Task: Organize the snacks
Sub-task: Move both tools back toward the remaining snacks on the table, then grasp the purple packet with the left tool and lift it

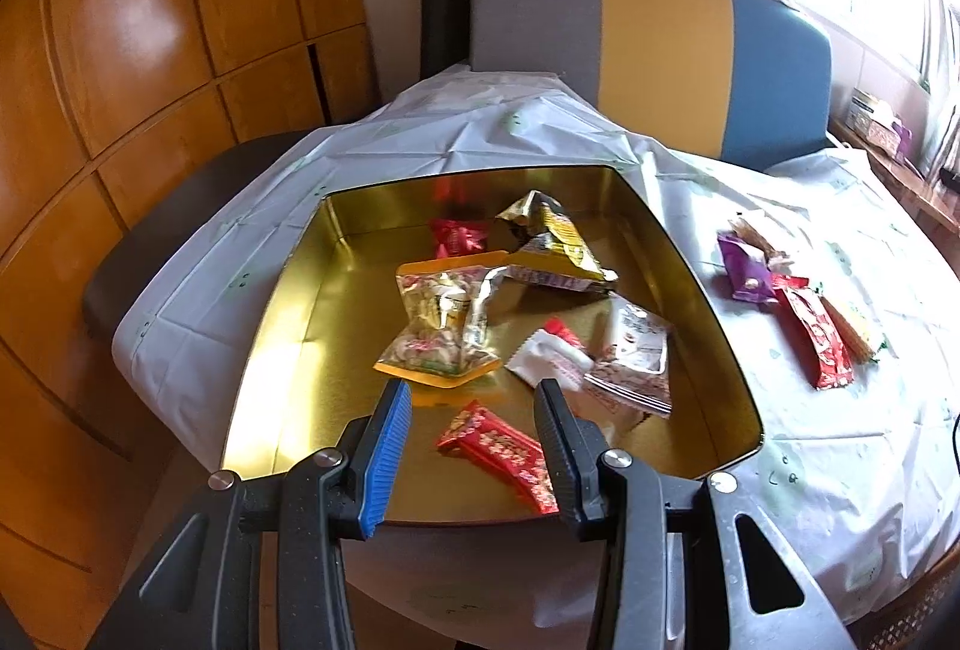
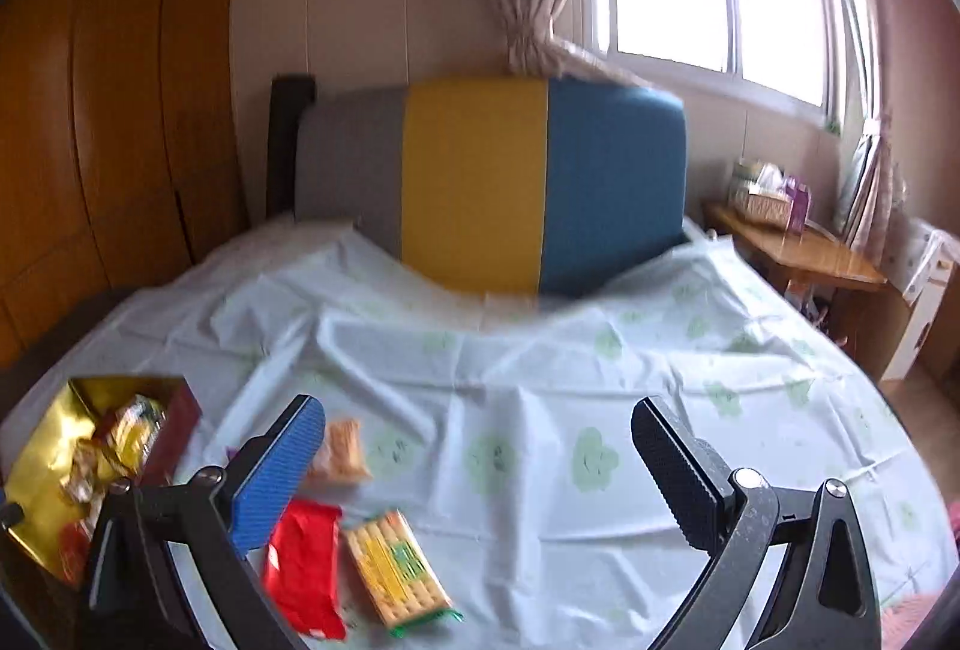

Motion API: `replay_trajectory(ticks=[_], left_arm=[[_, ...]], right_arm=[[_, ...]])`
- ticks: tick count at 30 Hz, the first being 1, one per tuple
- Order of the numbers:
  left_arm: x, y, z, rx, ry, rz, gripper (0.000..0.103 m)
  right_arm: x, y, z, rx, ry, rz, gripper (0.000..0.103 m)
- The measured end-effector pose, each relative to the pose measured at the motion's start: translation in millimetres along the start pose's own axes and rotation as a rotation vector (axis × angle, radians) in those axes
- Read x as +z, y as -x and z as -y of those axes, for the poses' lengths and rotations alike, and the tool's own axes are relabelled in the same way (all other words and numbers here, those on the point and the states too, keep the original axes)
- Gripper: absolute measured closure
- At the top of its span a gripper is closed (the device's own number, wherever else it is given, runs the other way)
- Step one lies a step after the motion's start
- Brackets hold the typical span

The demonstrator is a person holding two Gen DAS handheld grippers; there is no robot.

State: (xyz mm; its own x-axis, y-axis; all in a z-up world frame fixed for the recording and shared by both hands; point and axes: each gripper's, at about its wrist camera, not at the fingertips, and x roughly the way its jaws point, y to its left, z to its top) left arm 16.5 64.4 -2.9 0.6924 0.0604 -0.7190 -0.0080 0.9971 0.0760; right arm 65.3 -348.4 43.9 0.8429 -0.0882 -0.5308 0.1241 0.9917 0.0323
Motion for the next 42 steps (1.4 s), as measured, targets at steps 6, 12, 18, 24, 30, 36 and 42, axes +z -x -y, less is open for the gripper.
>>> replay_trajectory(ticks=[6, 12, 18, 24, 30, 36, 42], left_arm=[[3.0, -1.5, 15.9, -0.011, -0.04, -0.009, 0.06], [8.9, -2.9, 36.9, -0.037, -0.095, -0.015, 0.06], [22.7, -2.8, 64.1, -0.094, -0.156, -0.01, 0.06], [38.4, -7.4, 97.8, -0.173, -0.21, -0.04, 0.06], [61.5, -21.2, 133.4, -0.274, -0.227, -0.108, 0.06], [81.7, -54.1, 168.2, -0.303, -0.228, -0.177, 0.06], [88.5, -98.0, 192.9, -0.281, -0.232, -0.254, 0.06]], right_arm=[[-21.1, -34.4, 49.8, 0.017, -0.256, -0.18, 0.0], [-38.5, -38.1, 89.6, -0.009, -0.499, -0.253, 0.0], [-49.7, -47.7, 110.6, 0.038, -0.681, -0.318, 0.0], [-44.5, -46.3, 104.0, 0.049, -0.651, -0.315, 0.0], [-42.3, -47.4, 98.3, 0.082, -0.636, -0.318, 0.0], [-40.1, -44.7, 96.8, 0.132, -0.649, -0.308, 0.0], [-36.1, -46.0, 90.1, 0.178, -0.63, -0.309, 0.0]])
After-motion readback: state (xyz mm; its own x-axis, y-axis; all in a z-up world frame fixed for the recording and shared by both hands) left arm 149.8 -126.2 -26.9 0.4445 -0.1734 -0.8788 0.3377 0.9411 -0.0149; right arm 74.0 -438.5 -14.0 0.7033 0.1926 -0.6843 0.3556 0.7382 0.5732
